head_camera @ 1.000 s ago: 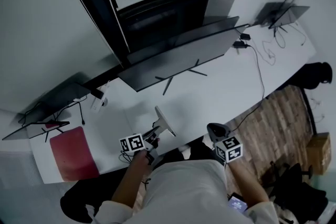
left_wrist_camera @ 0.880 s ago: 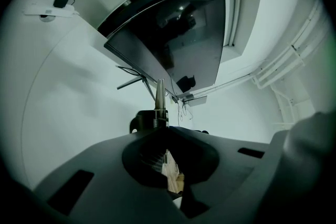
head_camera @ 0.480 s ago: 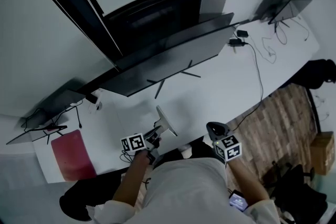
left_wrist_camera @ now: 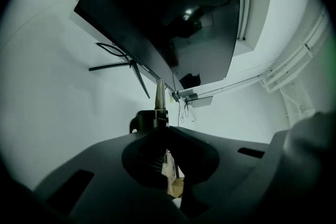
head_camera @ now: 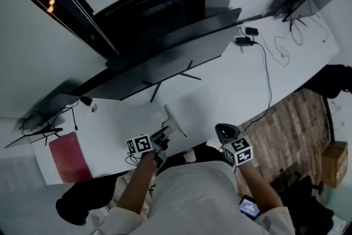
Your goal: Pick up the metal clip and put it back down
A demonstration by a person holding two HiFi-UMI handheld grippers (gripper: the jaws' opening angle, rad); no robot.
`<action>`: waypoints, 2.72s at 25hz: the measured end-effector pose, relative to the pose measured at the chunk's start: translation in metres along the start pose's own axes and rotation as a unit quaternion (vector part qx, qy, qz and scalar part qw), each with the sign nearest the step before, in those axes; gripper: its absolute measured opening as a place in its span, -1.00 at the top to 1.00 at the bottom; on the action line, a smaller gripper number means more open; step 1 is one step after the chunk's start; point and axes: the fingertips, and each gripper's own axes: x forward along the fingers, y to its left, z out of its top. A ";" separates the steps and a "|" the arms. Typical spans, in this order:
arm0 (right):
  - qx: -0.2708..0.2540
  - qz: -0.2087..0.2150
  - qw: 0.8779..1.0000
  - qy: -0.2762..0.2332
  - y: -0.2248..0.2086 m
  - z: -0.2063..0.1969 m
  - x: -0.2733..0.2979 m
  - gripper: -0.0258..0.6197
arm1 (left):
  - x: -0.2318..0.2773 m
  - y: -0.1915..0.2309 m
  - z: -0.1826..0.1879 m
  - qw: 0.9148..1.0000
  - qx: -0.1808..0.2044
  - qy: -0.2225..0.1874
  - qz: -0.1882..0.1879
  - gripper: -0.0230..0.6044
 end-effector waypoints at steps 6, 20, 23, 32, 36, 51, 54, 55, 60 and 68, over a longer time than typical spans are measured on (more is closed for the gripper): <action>0.003 0.010 1.000 0.013 -0.034 -0.003 0.001 0.81 | 0.038 0.000 -0.004 1.000 0.000 0.006 0.011 0.82; 0.004 0.035 0.998 0.060 -0.091 -0.022 0.021 0.81 | 0.111 0.030 -0.014 0.999 -0.014 0.018 0.032 0.82; 0.008 0.038 0.997 0.069 -0.095 -0.029 0.026 0.81 | 0.123 0.046 -0.020 0.998 -0.023 0.027 0.043 0.82; 0.014 0.049 0.994 0.094 -0.104 -0.045 0.041 0.81 | 0.160 0.086 -0.032 0.997 -0.041 0.048 0.047 0.82; 0.019 0.050 0.993 0.102 -0.104 -0.052 0.044 0.80 | 0.172 0.102 -0.037 0.996 -0.053 0.060 0.049 0.82; 0.024 0.052 0.992 0.110 -0.105 -0.067 0.042 0.81 | 0.187 0.110 -0.039 0.993 -0.112 0.043 0.010 0.57; 0.021 0.054 0.993 0.106 -0.103 -0.065 0.042 0.80 | 0.186 0.106 -0.035 0.994 -0.108 0.031 -0.001 0.36; 0.020 0.055 0.993 0.104 -0.102 -0.065 0.042 0.81 | 0.185 0.105 -0.034 0.994 -0.106 0.026 -0.001 0.26; 0.012 0.060 0.993 0.096 -0.097 -0.061 0.037 0.80 | 0.176 0.100 -0.029 0.993 -0.115 0.005 0.000 0.18; -0.014 0.063 0.995 0.082 -0.085 -0.047 0.030 0.81 | 0.134 0.083 -0.019 0.998 -0.045 -0.020 0.029 0.19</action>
